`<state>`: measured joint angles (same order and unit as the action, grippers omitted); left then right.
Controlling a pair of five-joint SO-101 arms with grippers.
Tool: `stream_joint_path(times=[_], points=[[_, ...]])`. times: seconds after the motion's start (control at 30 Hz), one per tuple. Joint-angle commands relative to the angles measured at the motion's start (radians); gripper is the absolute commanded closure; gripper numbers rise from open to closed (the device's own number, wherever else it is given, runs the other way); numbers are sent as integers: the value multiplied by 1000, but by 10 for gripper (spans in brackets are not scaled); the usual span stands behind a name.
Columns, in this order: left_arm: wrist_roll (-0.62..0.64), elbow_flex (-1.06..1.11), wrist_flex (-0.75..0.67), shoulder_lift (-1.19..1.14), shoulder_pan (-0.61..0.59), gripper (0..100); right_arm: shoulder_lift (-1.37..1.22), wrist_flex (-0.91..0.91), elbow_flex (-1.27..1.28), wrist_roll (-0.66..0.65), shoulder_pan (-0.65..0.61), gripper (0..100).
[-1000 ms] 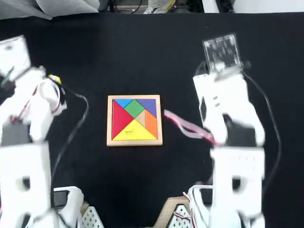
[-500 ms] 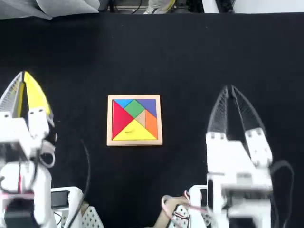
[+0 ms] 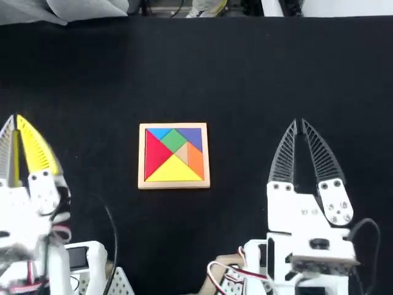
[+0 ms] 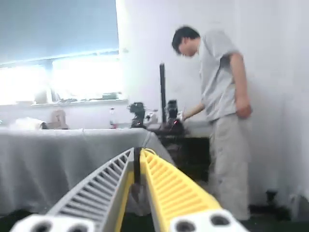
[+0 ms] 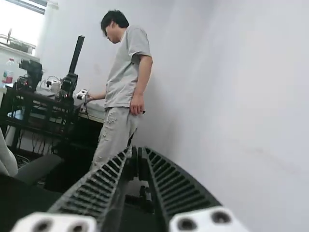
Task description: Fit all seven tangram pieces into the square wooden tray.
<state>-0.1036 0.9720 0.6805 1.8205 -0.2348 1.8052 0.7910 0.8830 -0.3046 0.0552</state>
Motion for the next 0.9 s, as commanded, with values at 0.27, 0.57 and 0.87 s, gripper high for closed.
stream_joint_path(times=[0.27,0.57,0.87], points=[[115,122,141,6,61,970,88,5,24,169,14,983],[110,700,-453,6,61,970,90,-164,473,235,14,982],[117,728,-402,-21,108,970,81,-514,800,324,8,982]])
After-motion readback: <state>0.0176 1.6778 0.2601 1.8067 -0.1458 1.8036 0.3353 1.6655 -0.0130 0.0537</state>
